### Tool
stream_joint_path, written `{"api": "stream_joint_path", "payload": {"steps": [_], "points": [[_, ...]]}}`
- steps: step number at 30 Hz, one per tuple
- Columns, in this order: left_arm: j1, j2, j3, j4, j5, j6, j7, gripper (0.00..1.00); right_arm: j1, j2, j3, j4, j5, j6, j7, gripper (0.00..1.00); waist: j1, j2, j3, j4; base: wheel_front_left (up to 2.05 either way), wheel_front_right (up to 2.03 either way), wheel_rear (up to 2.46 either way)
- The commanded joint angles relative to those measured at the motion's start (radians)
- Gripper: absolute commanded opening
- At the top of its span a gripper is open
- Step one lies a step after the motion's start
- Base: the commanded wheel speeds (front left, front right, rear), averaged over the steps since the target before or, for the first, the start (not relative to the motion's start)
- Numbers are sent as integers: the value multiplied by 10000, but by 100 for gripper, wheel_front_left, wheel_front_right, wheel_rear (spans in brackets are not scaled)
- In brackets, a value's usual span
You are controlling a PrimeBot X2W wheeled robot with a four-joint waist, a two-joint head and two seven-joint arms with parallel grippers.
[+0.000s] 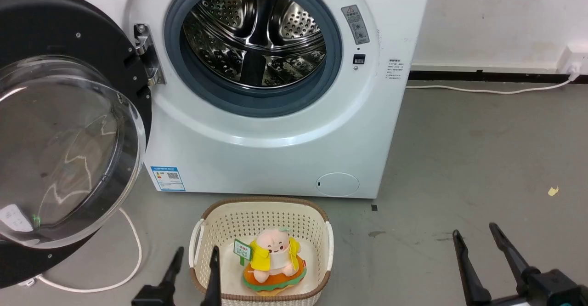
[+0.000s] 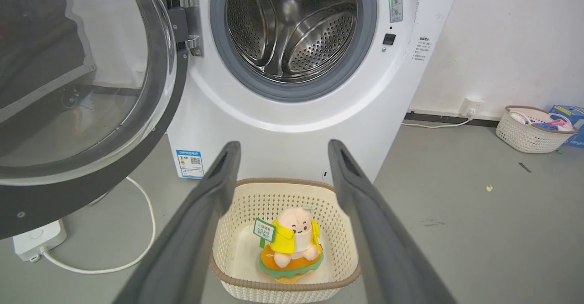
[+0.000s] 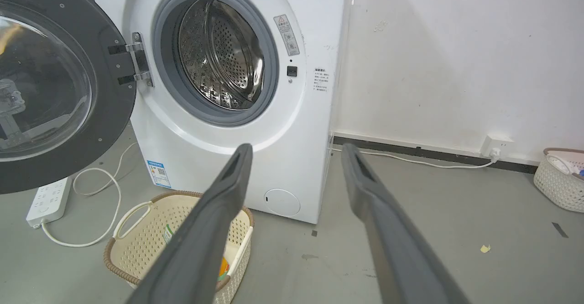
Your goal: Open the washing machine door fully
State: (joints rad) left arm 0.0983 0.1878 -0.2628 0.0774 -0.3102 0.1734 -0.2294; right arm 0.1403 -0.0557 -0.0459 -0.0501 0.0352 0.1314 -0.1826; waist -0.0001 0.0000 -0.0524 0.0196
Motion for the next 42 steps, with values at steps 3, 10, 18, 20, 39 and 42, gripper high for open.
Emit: {"api": "stream_joint_path", "payload": {"steps": [3,10,18,20,39,42], "points": [[154,-21,-94,196,52,60,77,100,205,53,-24,88,62,-7,-35,100,1,0,-29,-13,0,0,0],[-7,4,-135,449,81,88,39,100,233,53,-14,281,125,-7,-52,100,1,0,-27,-8,0,0,0],[-122,56,-171,390,185,172,-50,100,214,54,35,384,147,-7,-66,100,1,0,-69,14,0,0,0],[-128,58,-210,340,241,231,-43,100,206,54,46,393,153,-7,-71,100,1,0,-78,10,0,0,0],[-54,8,-48,228,416,187,128,0,83,5,76,405,132,0,70,0,1,0,3,-6,0,0,0],[-78,-27,20,203,485,138,184,0,45,6,86,407,120,-1,114,0,1,0,16,-11,0,0,0]]}}
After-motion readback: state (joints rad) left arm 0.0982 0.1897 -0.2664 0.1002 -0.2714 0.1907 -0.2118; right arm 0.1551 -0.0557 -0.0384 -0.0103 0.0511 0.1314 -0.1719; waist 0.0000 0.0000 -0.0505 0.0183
